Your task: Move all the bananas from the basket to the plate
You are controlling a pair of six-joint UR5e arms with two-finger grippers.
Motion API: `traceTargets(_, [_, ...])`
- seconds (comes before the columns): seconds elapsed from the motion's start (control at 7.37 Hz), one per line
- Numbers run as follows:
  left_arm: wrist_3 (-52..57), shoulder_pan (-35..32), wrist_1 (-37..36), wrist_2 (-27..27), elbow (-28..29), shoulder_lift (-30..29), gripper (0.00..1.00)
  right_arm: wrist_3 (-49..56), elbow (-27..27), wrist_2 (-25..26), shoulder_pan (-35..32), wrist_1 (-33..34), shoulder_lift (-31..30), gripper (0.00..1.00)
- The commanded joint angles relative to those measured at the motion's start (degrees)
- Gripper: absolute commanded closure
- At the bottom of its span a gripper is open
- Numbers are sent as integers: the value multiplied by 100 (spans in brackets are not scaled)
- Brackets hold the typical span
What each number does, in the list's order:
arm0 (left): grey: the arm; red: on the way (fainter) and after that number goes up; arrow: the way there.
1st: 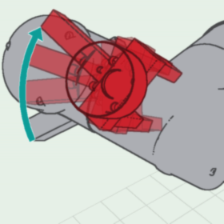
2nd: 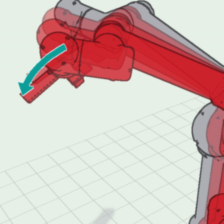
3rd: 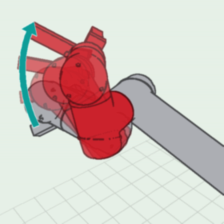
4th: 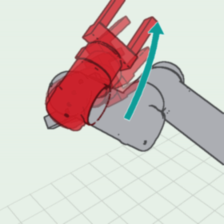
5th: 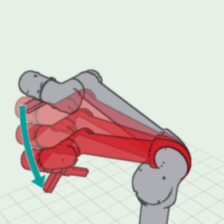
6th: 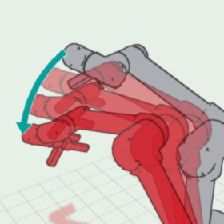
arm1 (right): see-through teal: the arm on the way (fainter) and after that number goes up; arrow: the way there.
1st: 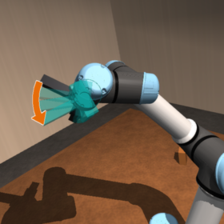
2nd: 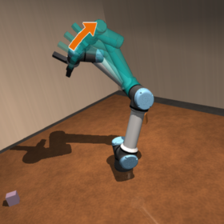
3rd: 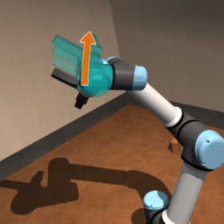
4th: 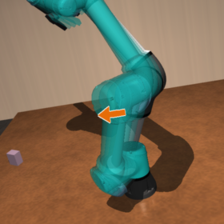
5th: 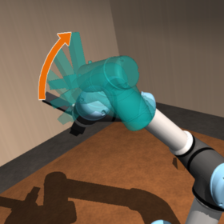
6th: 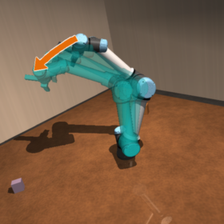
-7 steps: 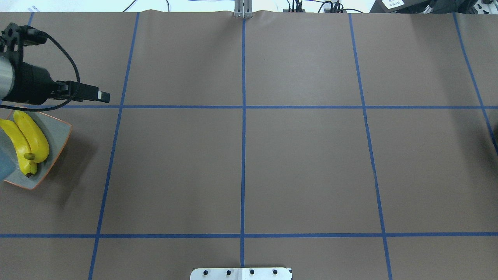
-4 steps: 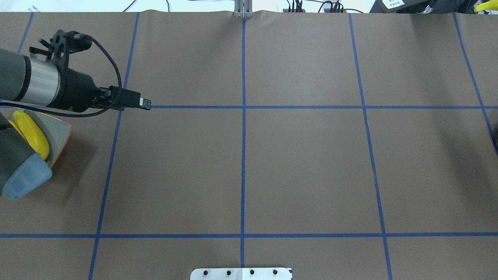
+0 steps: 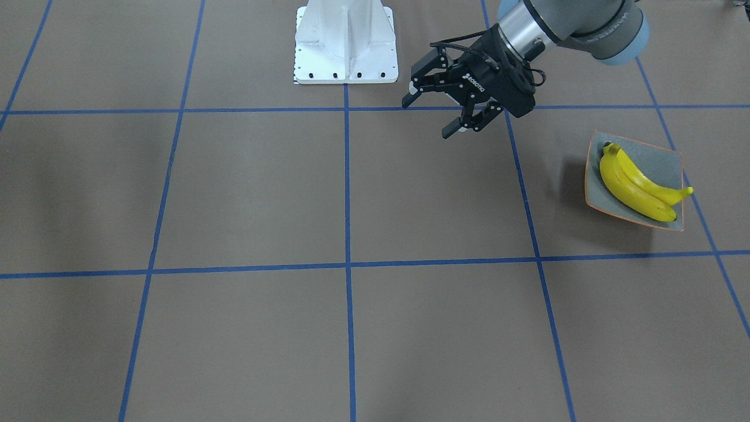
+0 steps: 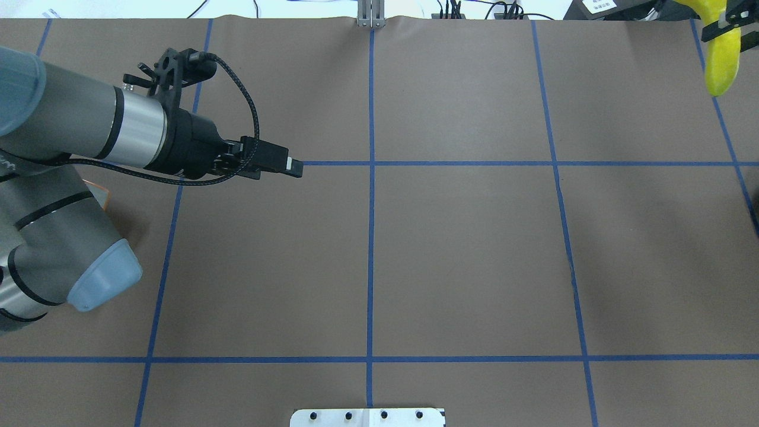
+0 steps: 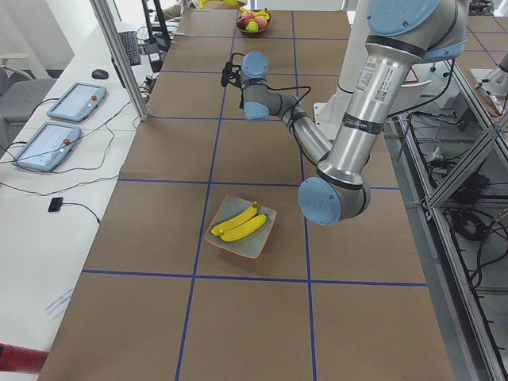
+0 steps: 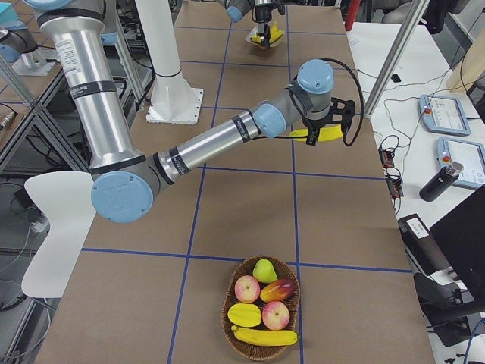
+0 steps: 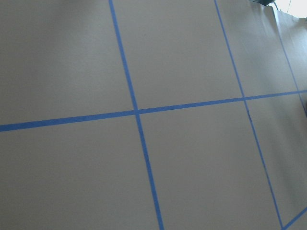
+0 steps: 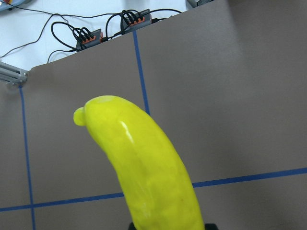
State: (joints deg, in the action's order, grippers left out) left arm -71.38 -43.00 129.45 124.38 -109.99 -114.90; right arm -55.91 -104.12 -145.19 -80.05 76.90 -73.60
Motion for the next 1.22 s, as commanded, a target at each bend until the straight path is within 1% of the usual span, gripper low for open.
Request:
traceTargets(0.0, [-209, 116, 10, -1, 22, -260, 0, -2169, -169, 733, 908, -1008, 379, 100])
traceTargets(0.14, [-227, 142, 10, -1, 22, -339, 0, -2753, -388, 1224, 1409, -1011, 564, 100])
traceTargets(0.27, [-384, 151, 19, -1, 22, -436, 0, -3272, -477, 1595, 1814, -1011, 757, 100])
traceTargets(0.41, [-481, 308, 19, -10, 22, -585, 0, -3808, -512, 2138, 2253, -1011, 1029, 100])
traceTargets(0.54, [-491, 449, 28, -158, 22, -691, 0, -4188, -513, 2570, 2675, -1011, 1223, 100])
traceTargets(0.68, [-508, 642, 37, -464, -4, -718, 0, -4557, -513, 2922, 3045, -1011, 1390, 100])
traceTargets(0.81, [-595, 731, 45, -580, -31, -727, 0, -4648, -635, 3108, 3318, -993, 1427, 100])
traceTargets(0.95, [-605, 775, 45, -581, -40, -814, 0, -4710, -827, 3267, 3556, -993, 1436, 100])
traceTargets(1.09, [-596, 828, 167, -581, -31, -876, 0, -4867, -899, 3416, 3767, -984, 1566, 100])
